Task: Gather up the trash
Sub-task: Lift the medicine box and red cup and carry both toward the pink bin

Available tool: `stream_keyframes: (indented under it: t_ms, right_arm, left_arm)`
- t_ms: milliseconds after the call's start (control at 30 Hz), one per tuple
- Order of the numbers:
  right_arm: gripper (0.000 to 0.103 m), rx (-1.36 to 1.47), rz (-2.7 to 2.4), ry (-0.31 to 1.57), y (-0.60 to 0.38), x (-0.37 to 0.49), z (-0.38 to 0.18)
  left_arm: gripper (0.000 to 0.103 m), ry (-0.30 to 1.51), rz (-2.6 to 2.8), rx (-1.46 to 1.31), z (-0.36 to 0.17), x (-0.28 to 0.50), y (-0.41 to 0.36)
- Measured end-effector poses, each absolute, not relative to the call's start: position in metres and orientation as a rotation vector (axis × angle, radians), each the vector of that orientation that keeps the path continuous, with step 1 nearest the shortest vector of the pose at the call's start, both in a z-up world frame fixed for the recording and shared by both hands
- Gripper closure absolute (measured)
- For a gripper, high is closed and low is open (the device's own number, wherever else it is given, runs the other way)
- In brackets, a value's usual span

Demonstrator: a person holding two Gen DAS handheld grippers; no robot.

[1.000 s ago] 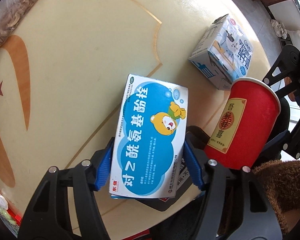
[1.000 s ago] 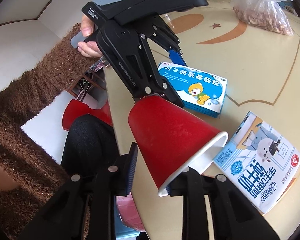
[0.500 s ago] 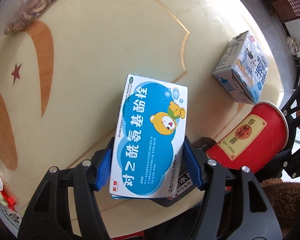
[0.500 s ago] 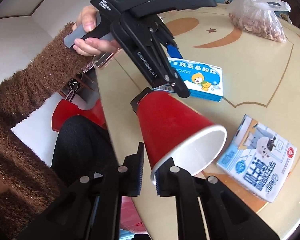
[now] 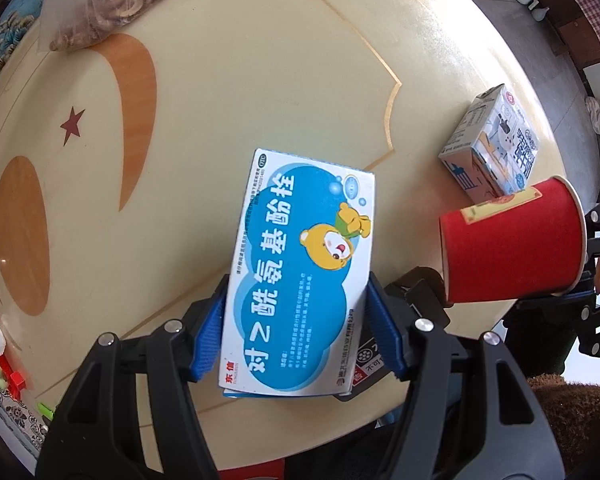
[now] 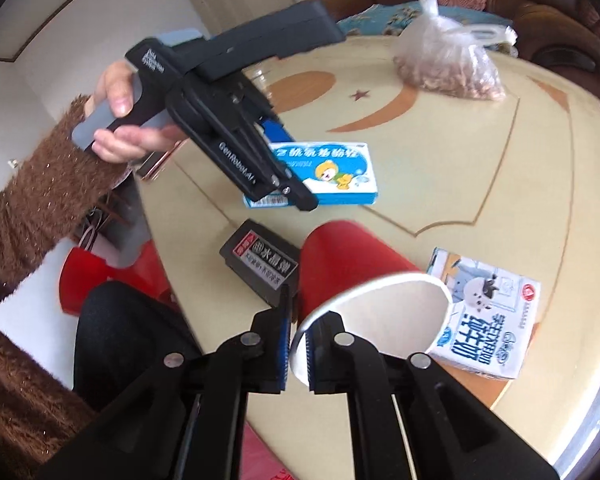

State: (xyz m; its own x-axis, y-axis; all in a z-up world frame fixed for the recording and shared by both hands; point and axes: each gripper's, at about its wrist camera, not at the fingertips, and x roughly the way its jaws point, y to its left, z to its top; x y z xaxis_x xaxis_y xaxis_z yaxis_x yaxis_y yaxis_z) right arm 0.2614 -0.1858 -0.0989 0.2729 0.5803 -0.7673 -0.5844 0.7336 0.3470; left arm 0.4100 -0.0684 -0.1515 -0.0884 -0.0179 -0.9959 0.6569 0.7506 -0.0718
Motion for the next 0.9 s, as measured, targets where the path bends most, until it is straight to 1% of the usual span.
stream_keyframes:
  t_ms: [133,367,633,900]
  right_arm:
    - [0.099,-0.058,0.698,1.020,-0.179,0.256,-0.093]
    - [0.099,-0.048,0.631,1.041,-0.175,0.258,-0.098]
    - [0.099,-0.105,0.514,0.953,-0.183,0.236,-0.052]
    - [0.099,-0.101,0.435,0.922,-0.181,0.206,-0.016]
  left_arm:
    - [0.040,1.556,-0.594,0.523,-0.140,0.403,-0.065]
    - [0.040,1.526,-0.574,0.518,-0.115,0.383,-0.059]
    - [0.040,1.454,-0.550,0.528,-0.074,0.342,-0.047]
    - [0.040,1.375,-0.551,0.521,-0.024,0.292,-0.029]
